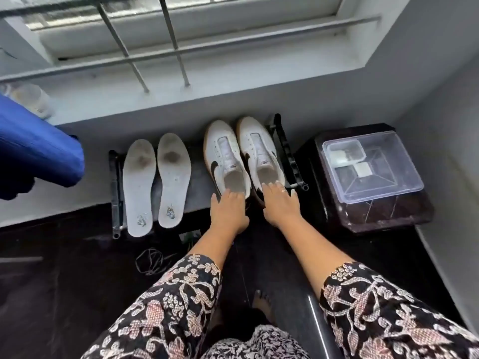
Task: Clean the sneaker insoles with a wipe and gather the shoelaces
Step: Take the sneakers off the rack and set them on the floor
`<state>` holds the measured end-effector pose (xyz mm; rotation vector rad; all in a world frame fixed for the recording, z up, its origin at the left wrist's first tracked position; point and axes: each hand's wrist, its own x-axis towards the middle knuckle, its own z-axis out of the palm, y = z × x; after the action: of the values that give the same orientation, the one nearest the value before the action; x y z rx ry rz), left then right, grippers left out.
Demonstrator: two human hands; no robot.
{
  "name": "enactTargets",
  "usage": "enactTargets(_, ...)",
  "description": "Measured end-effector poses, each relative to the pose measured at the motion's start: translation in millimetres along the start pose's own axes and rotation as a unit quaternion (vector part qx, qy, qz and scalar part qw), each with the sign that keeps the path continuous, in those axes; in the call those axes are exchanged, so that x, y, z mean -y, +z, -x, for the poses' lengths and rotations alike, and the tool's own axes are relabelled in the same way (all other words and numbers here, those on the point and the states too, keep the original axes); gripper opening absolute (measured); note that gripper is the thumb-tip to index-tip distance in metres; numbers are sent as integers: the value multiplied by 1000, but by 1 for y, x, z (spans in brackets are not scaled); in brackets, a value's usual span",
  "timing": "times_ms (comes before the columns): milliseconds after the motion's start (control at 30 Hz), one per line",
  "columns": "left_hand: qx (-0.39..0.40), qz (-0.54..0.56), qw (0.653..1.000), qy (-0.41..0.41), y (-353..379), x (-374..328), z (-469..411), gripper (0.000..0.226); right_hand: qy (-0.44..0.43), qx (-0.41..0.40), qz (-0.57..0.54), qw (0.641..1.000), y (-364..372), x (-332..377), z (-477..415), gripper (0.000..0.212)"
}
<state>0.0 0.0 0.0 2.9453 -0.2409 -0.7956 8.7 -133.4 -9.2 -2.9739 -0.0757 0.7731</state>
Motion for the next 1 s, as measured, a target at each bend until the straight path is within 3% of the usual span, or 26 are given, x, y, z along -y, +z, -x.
enactTargets(167, -3, -12, 1000, -16, -5, -10, -18, 28, -9, -1, 16, 1000, -8, -4, -12, 43)
enactTargets(367, -12, 19, 999, -42, 2, -11, -29, 18, -34, -12, 26, 999, -7, -7, -17, 37)
enactTargets(733, -47, 27, 997, -47, 4, -16, -16, 14, -41, -14, 34, 998, -18, -11, -4, 24)
enactTargets(1000, -71, 35, 997, -4, -1, -22, 37, 12, 7, -35, -8, 999, -6, -13, 70, 20)
